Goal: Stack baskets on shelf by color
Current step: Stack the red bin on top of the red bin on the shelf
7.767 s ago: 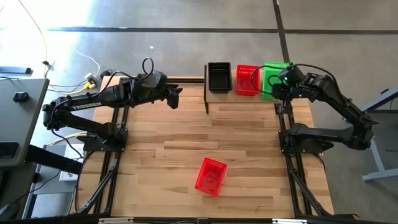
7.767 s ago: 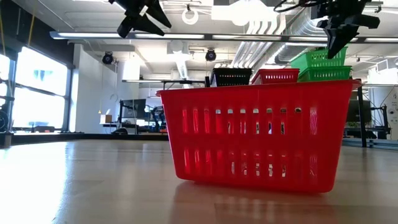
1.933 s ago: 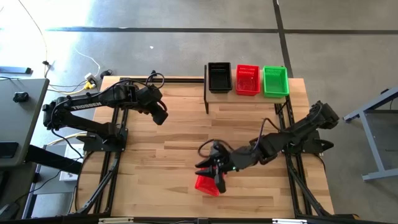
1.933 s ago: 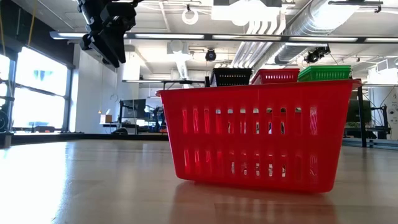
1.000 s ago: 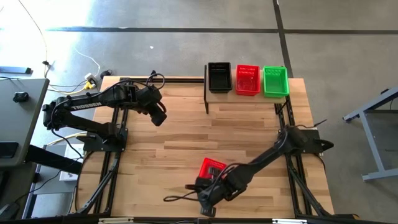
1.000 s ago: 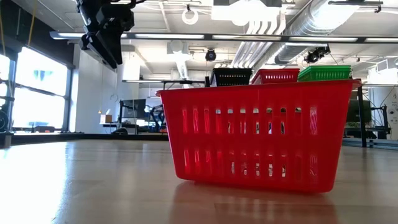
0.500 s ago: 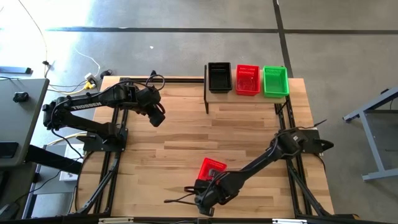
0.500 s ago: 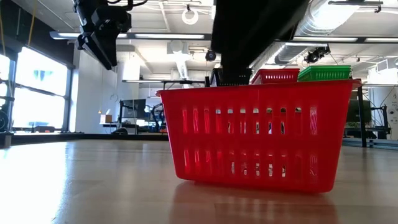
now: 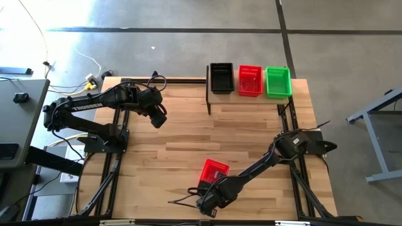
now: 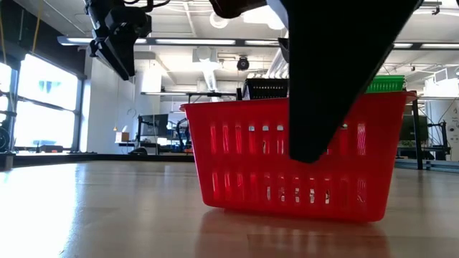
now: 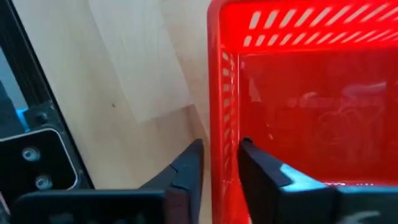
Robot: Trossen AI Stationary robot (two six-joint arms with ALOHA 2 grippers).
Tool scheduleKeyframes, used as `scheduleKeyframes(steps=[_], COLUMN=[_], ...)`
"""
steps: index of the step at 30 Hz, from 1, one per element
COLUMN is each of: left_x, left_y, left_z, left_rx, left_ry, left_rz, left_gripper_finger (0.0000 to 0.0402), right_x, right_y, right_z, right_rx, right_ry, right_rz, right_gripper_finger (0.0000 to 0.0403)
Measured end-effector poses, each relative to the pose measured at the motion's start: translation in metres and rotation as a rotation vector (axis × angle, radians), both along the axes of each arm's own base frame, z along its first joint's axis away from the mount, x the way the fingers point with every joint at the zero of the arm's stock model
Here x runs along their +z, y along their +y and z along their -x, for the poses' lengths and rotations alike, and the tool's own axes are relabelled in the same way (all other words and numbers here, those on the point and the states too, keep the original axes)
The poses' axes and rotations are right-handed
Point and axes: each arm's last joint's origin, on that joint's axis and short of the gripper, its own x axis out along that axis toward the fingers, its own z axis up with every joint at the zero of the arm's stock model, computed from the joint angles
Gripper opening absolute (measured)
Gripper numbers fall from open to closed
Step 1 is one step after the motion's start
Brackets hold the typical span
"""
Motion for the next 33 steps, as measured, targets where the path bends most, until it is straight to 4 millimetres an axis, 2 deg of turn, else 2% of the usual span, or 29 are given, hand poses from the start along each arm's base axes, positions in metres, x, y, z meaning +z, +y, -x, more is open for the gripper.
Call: scheduleKeyframes(steps=[4,6,11,17,23,33], left_x=[0.0,0.0,0.0,0.0,0.0,0.0], left_y=[0.0,0.0,0.0,0.0,0.0,0.0], left_z=[0.0,0.0,0.0,0.0,0.0,0.0], left_rx=[-0.004,-0.004,-0.006,-0.006,-0.006,-0.007], left_ry=[0.001,0.001,0.001,0.0,0.0,0.0], left_rz=[-0.002,-0.002,-0.002,-0.002,-0.003,-0.002], left_gripper_finger=[0.0142,0.0142,0.0142,0.0142,0.0142,0.0142], right_x=[0.002,0.005,0.018,0.047,0.083,0.123], right_y=[0.0,-0.001,-0.002,-0.009,-0.023,-0.056], right_z=[0.001,0.001,0.002,0.008,0.024,0.049], right_rx=[0.011,0.027,0.062,0.116,0.118,0.117], right_ry=[0.002,0.006,0.019,0.029,0.018,0.064], right_rz=[0.001,0.008,0.051,0.16,0.274,0.479], right_gripper_finger=[0.0022,0.0008,0.0007,0.0001,0.0,0.0])
